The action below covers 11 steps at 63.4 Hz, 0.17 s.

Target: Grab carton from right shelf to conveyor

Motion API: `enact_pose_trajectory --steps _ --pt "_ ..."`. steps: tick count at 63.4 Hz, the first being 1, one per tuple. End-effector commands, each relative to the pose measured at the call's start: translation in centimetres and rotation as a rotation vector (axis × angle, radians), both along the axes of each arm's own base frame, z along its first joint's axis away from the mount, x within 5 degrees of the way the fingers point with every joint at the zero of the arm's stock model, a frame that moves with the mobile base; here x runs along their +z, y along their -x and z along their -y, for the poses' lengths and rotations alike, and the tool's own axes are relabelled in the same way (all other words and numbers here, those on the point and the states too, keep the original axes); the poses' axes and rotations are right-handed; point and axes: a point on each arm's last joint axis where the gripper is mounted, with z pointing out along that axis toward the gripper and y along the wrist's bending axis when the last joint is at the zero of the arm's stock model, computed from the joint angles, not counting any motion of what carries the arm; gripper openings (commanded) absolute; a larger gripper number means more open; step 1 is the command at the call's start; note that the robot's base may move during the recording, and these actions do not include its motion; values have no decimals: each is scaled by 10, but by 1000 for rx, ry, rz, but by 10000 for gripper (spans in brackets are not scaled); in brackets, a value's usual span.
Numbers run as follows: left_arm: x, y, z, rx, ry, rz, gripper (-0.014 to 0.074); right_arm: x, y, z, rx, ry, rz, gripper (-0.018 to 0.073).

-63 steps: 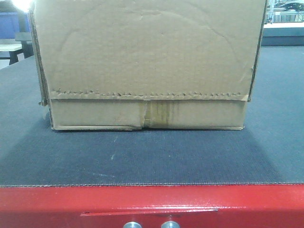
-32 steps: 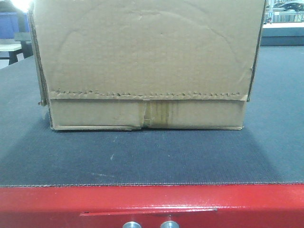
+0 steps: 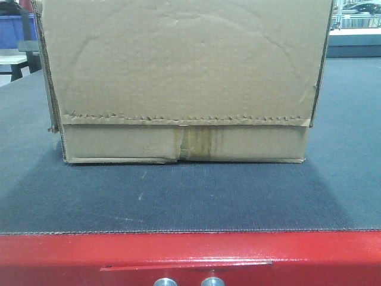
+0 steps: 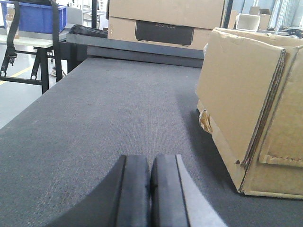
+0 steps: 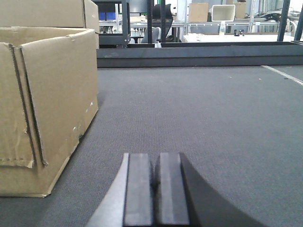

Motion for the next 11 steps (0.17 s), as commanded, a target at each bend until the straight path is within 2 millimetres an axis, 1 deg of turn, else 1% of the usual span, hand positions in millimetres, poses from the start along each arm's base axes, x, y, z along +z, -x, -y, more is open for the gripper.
enact_pose_trajectory --steps 1,11 --pt "2 0 0 1 3 19 -6 2 0 0 0 17 27 -67" --pt "2 0 0 1 3 19 -6 2 0 0 0 17 27 -67"
